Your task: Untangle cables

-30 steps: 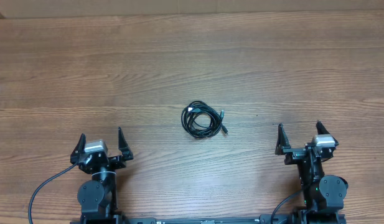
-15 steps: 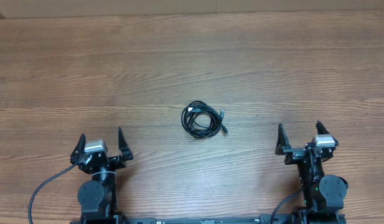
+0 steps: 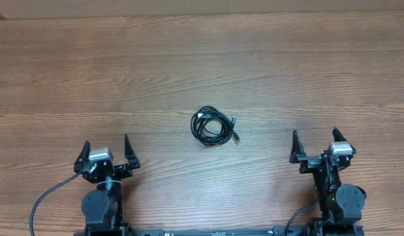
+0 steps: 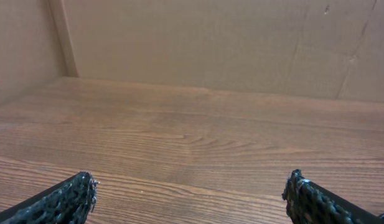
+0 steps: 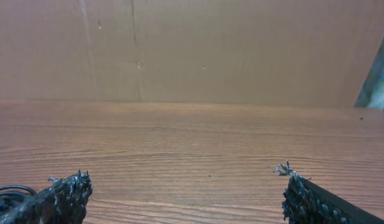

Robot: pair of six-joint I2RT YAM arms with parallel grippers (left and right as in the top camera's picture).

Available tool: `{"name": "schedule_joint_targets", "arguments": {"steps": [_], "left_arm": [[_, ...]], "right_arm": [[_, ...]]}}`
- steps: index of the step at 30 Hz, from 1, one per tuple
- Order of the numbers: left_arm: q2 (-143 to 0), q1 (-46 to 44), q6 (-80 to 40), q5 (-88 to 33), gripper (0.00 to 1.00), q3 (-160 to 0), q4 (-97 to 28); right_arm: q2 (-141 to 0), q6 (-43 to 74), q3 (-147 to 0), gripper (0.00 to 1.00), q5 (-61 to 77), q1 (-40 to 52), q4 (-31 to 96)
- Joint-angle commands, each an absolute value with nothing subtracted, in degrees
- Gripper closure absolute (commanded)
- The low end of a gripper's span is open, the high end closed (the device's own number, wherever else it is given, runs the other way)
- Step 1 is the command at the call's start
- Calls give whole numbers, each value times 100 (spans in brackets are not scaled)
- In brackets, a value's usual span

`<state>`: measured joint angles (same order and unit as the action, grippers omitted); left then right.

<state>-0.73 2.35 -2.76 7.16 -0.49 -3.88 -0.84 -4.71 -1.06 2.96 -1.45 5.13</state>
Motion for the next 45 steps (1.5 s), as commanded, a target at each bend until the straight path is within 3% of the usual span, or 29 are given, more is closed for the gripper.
{"name": "schedule_joint_targets", "arguments": {"steps": [1, 22, 28, 32, 38, 45], "left_arm": [[-25, 257, -167, 746, 0, -27, -384], [-25, 257, -279, 637, 0, -27, -381], [-27, 248, -4182, -3520, 1, -34, -242], [-27, 259, -5347, -3859, 0, -34, 45], [-27, 263, -4783, -3839, 0, -231, 2648], [-438, 263, -3605, -3454, 0, -2206, 1133]], "right_arm": [[-16, -475, -49, 0, 261, -163, 471], [-16, -475, -49, 0, 261, -163, 471], [-16, -475, -49, 0, 261, -163, 471], [-16, -475, -49, 0, 261, -163, 471], [-16, -475, -49, 0, 261, -163, 471], [-16, -475, -49, 0, 261, -163, 471]]}}
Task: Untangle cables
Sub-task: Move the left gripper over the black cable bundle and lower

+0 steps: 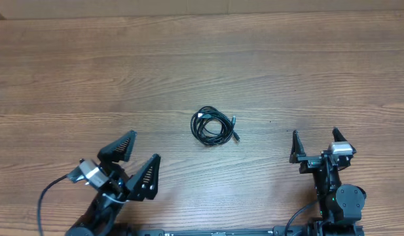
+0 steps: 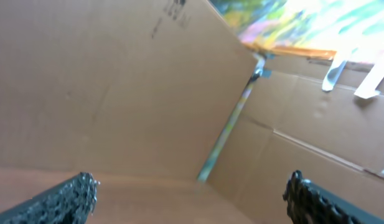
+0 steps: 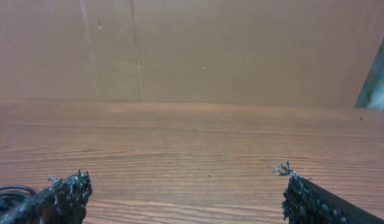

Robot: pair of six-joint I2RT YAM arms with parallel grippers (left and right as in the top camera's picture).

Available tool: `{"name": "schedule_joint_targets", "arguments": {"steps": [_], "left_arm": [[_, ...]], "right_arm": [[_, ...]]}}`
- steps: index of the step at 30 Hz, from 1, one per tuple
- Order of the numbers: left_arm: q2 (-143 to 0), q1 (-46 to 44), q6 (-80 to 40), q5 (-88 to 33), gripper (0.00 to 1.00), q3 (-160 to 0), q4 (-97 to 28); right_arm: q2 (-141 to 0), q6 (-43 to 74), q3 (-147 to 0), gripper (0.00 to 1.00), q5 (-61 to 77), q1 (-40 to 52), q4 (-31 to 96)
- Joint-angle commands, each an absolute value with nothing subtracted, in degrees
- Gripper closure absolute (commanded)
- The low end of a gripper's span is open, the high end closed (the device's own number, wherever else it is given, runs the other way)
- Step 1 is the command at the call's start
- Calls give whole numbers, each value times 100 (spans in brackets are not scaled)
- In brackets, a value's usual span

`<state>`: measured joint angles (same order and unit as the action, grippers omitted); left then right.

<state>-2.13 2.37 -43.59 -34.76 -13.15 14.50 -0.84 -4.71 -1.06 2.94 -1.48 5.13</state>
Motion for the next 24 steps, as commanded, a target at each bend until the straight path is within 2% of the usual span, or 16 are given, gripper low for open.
{"name": "schedule_joint_targets", "arguments": {"steps": [1, 6, 13, 18, 21, 24], "left_arm": [[-600, 263, -3354, -3457, 0, -2609, 751], [-1721, 261, -2469, -3454, 0, -4703, -1155], [-4123, 261, -1420, -3785, 0, -7872, -5107], [-5852, 172, -821, -3120, 0, -10040, -7846], [-6654, -113, -742, -2504, 0, -10958, -8976], [-7172, -526, -729, -2147, 0, -11382, -9555]], "right_arm": [[-16, -475, -49, 0, 261, -163, 471], [-16, -475, -49, 0, 261, -163, 471], [-16, -475, -49, 0, 261, -163, 471], [-16, -475, -49, 0, 261, -163, 471], [-16, -475, -49, 0, 261, -163, 471], [-16, -475, -49, 0, 261, -163, 471]]}}
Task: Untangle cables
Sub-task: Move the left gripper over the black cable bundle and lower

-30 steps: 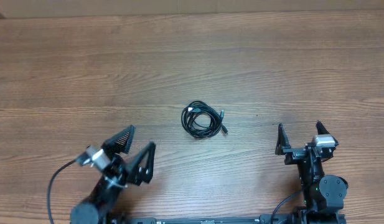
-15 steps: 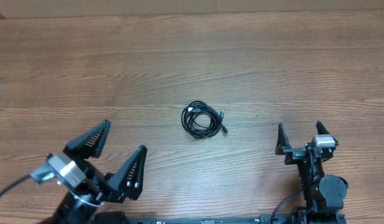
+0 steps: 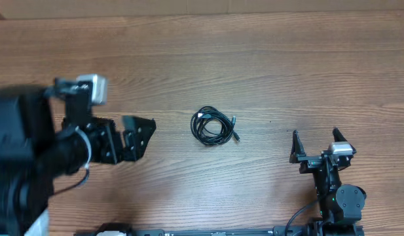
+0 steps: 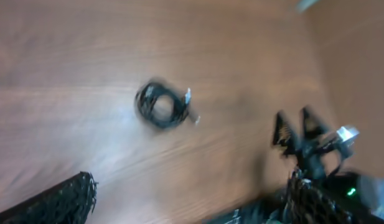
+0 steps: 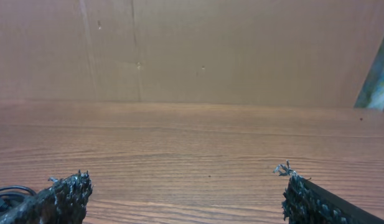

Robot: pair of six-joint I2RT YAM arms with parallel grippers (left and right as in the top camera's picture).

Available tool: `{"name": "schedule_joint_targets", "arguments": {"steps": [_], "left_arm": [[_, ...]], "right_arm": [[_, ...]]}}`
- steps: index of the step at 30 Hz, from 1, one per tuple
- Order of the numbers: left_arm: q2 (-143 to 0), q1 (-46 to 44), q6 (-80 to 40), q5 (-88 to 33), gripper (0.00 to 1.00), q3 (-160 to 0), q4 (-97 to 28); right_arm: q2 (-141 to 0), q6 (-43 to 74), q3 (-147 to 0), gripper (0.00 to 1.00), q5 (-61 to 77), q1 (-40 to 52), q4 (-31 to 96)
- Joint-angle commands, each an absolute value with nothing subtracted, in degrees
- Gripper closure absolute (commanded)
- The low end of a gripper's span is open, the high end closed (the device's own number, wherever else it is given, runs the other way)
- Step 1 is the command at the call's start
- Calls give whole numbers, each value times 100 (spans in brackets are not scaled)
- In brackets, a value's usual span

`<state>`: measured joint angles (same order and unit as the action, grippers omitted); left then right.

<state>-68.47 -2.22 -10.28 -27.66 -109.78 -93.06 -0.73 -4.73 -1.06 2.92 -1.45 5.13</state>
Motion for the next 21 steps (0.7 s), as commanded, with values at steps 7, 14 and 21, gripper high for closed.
{"name": "schedule_joint_targets", "arguments": {"steps": [7, 14, 21], "left_arm": [[-7970, -1695, -1092, -2119, 0, -11410, -9581], [-8812, -2141, -1890, -2235, 1, -11358, -9546], [-9507, -2423, -3435, -1035, 0, -10995, -9581]], "right_arm": [[-16, -475, -49, 0, 261, -163, 471], [-16, -475, -49, 0, 261, -163, 471], [-16, -475, -49, 0, 261, -163, 471]]}}
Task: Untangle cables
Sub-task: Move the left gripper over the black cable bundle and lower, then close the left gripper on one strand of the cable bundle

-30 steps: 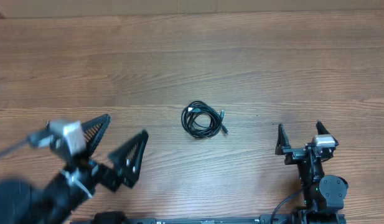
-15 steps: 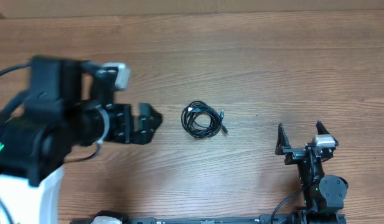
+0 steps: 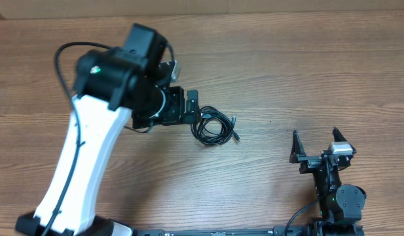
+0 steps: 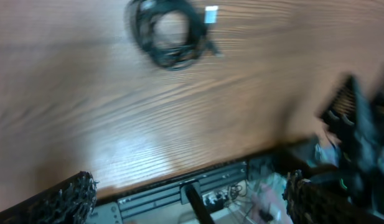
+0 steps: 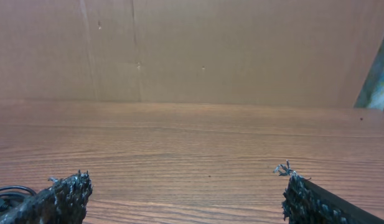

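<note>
A black cable coil [image 3: 215,128] with small plug ends lies tangled on the wooden table [image 3: 287,72], near its middle. My left gripper [image 3: 192,108] hangs open just left of the coil, on a raised arm. In the left wrist view the coil [image 4: 170,34] shows blurred at the top, far beyond the open fingertips [image 4: 61,199]. My right gripper [image 3: 314,145] rests open at the near right edge, well away from the coil. Only a sliver of cable [image 5: 4,193] shows at the lower left of the right wrist view.
A cardboard wall [image 5: 192,50] stands behind the table. The left wrist view shows the table's near edge with a black base rail [image 4: 179,190] below it, and the right arm [image 4: 360,118] blurred at the right.
My left arm has moved from over the table's left part to just left of the coil, its camera looking down toward the near edge. The right gripper and coil are unchanged.
Both grippers first rested open at the near edge, the coil in mid-table. Then the left gripper was lifted and turned toward the right. After that it was high over the left side with the coil in its view, and now it is beside the coil.
</note>
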Robot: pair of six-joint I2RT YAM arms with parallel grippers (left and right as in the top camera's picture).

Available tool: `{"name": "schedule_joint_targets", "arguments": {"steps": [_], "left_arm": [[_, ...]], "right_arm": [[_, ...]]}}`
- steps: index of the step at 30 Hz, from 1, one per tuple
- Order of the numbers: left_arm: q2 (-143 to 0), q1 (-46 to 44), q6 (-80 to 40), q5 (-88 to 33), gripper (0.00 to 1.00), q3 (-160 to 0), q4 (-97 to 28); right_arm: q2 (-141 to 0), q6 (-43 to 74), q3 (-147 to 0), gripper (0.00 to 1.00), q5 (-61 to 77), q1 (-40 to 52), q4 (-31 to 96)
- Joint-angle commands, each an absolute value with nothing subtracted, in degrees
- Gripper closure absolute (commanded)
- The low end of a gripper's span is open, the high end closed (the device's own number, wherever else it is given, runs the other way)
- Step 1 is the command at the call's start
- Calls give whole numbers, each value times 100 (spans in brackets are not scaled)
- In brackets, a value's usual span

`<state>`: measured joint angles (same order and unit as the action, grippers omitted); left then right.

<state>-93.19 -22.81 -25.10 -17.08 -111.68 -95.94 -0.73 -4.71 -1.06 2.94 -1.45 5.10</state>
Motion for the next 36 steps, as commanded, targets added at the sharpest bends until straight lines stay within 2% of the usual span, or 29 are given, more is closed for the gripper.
{"name": "schedule_joint_targets", "arguments": {"steps": [1, 13, 31, 36], "left_arm": [[-9564, -2486, -3559, -969, 0, -10884, -9513], [-9712, -2714, -4814, -1017, 0, -9083, -8023], [-9723, -2864, -6724, -1302, 1, -6709, -4746], [-9723, -3022, -6871, -1293, 0, -6361, -4246]], "right_arm": [[-16, -475, -49, 0, 261, -163, 471], [-16, -475, -49, 0, 261, -163, 471], [-16, -475, -49, 0, 261, -163, 471], [-16, -475, -49, 0, 261, -163, 471]]}}
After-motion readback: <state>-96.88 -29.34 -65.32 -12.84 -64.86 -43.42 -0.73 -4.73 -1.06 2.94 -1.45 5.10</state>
